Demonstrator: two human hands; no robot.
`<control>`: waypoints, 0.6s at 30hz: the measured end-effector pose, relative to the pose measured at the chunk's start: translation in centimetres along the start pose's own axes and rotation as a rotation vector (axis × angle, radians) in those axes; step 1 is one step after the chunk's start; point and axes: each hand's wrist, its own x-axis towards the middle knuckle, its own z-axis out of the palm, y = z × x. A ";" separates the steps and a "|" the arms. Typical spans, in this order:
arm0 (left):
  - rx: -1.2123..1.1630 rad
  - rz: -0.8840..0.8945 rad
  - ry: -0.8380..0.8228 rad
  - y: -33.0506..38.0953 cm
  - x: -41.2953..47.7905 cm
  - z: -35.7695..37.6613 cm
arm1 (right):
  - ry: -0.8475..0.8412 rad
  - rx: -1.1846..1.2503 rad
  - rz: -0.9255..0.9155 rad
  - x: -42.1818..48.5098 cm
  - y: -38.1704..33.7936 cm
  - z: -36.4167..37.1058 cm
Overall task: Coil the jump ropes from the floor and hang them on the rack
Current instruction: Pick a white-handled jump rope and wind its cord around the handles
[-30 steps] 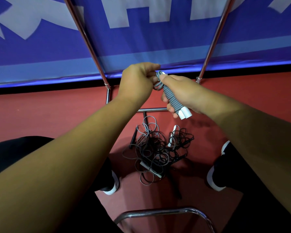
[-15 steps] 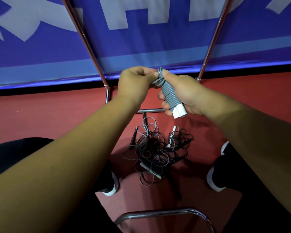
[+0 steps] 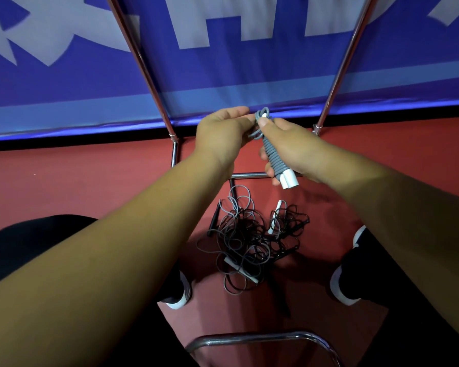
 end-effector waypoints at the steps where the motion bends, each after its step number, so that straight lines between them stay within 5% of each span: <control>1: 0.023 0.010 -0.034 0.2 0.1 0.1 | 0.024 -0.051 0.003 0.1 0.0 -0.2; 5: 0.223 0.050 -0.164 0.5 0.6 0.1 | 0.011 -0.242 0.001 0.3 0.3 -0.8; 11: 0.466 0.216 -0.146 0.4 0.8 -0.5 | 0.035 -0.395 -0.007 0.3 0.7 -0.8; 18: 0.379 0.418 -0.045 3.5 0.4 0.4 | 0.053 -0.420 -0.128 0.0 0.7 -1.1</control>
